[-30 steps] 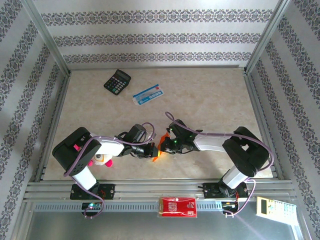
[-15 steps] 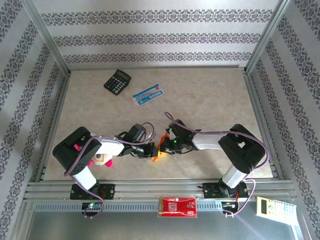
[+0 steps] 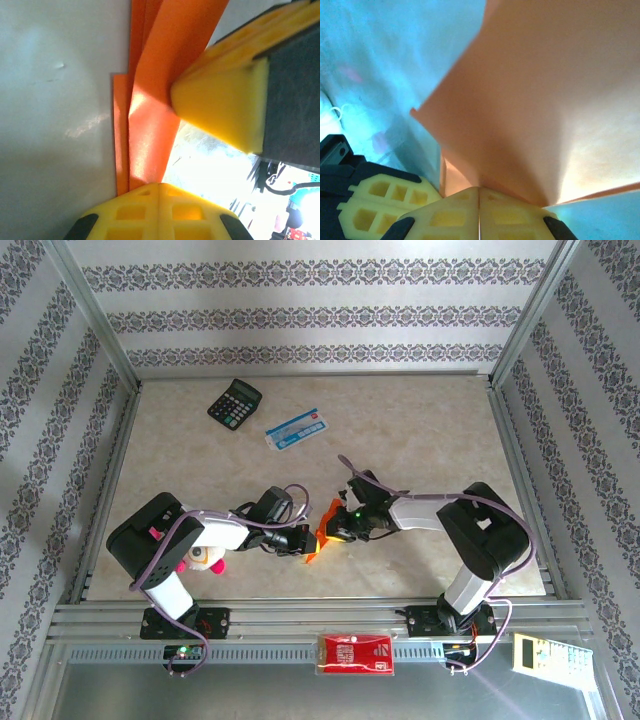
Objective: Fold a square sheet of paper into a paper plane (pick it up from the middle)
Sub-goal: Fold the wing for the fifth time at the center of the table.
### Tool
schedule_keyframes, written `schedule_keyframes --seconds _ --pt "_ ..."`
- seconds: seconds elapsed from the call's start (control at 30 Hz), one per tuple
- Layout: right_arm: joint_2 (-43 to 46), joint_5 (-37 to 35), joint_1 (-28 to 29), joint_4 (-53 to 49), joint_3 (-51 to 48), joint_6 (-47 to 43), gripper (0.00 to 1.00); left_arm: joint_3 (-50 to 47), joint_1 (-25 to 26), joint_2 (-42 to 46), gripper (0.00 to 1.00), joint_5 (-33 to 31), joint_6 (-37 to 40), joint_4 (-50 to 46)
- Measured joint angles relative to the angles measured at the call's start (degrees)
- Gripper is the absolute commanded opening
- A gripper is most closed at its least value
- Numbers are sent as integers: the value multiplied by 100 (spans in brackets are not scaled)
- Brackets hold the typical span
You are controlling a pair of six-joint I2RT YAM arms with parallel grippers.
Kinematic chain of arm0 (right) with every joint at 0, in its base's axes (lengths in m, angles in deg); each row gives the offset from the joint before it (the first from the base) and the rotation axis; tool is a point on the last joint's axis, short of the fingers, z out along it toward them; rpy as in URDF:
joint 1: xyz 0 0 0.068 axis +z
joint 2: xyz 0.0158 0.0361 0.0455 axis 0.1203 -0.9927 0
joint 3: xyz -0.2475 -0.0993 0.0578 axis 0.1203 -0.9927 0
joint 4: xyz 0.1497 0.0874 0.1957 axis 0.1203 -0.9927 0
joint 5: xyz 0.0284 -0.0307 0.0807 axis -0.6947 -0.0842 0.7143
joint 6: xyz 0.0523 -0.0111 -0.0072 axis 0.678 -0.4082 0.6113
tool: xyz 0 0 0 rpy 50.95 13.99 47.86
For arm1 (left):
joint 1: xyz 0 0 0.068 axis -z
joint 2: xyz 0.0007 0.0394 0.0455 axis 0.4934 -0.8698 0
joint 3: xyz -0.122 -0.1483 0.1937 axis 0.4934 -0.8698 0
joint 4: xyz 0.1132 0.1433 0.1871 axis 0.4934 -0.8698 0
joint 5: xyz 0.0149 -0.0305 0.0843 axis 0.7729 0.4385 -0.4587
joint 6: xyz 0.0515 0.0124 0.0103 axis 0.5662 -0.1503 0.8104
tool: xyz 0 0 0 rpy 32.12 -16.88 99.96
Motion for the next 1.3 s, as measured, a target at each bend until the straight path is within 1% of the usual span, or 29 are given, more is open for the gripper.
schedule_keyframes --seconds 0.3,0.6,0.87,1.3 --pt "-181 127 -234 -516 319 -216 9 15 0 -4 0 11 20 -26" --pt "-308 282 -660 -769 498 -396 9 35 0 -4 0 9 44 -76" --pt "-437 474 -1174 -907 616 -588 9 37 0 -2 0 2 48 -90" --pt "-688 780 -1757 -1217 892 -752 8 39 2 13 0 -11 48 -107"
